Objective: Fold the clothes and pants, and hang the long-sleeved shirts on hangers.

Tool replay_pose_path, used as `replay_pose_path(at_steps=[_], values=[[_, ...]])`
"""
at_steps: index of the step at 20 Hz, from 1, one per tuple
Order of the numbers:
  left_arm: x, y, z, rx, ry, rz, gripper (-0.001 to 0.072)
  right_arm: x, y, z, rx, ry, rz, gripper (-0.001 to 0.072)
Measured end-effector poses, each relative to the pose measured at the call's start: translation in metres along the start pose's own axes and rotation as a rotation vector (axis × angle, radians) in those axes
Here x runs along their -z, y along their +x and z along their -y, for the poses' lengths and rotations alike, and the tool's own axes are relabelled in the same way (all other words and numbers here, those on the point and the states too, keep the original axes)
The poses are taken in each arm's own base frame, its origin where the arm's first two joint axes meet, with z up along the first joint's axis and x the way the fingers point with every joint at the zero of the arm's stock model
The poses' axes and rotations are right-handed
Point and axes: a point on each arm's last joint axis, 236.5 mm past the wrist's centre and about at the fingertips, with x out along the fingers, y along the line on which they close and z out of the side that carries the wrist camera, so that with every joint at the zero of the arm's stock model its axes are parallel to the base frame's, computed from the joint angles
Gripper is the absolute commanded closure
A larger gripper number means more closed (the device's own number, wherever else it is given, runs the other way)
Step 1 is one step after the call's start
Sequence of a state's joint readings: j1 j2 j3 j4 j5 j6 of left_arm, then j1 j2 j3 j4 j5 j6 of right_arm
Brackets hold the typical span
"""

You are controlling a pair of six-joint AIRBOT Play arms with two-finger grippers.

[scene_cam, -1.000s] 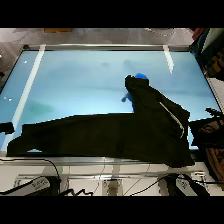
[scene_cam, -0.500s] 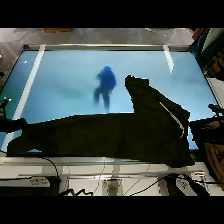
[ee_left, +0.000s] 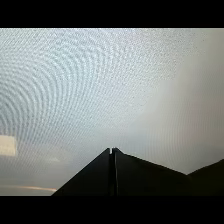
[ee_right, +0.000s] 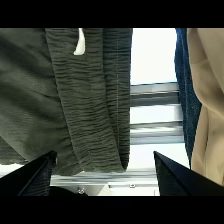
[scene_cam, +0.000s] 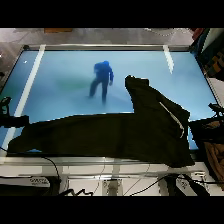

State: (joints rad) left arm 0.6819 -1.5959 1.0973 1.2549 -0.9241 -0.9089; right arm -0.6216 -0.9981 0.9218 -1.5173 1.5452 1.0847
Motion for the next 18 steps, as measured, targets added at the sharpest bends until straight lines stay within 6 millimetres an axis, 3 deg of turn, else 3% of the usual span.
replay_pose_path(at_steps=[4, 9, 12, 17, 18], values=[[-0.005, -0.01, 0.007, -0.004, 0.051, 0.005, 0.069, -0.001, 0.0, 0.0, 0.0, 0.002, 0.002, 0.0018], [-0.055, -0.06, -0.002, -0.091, 0.096, 0.174, 0.0689, -0.005, 0.0, 0.003, 0.011, 0.002, 0.022, 0.0019], [-0.072, -0.083, -0.006, -0.132, 0.112, 0.244, 0.0689, -0.008, 0.0, 0.004, 0.016, 0.002, 0.034, 0.0019], [-0.081, -0.096, -0.007, -0.155, 0.119, 0.282, 0.0686, -0.01, 0.0, 0.005, 0.02, 0.002, 0.044, 0.0018], [-0.082, -0.097, -0.008, -0.159, 0.12, 0.289, 0.059, -0.012, 0.0, 0.005, 0.021, 0.003, 0.05, 0.0018]])
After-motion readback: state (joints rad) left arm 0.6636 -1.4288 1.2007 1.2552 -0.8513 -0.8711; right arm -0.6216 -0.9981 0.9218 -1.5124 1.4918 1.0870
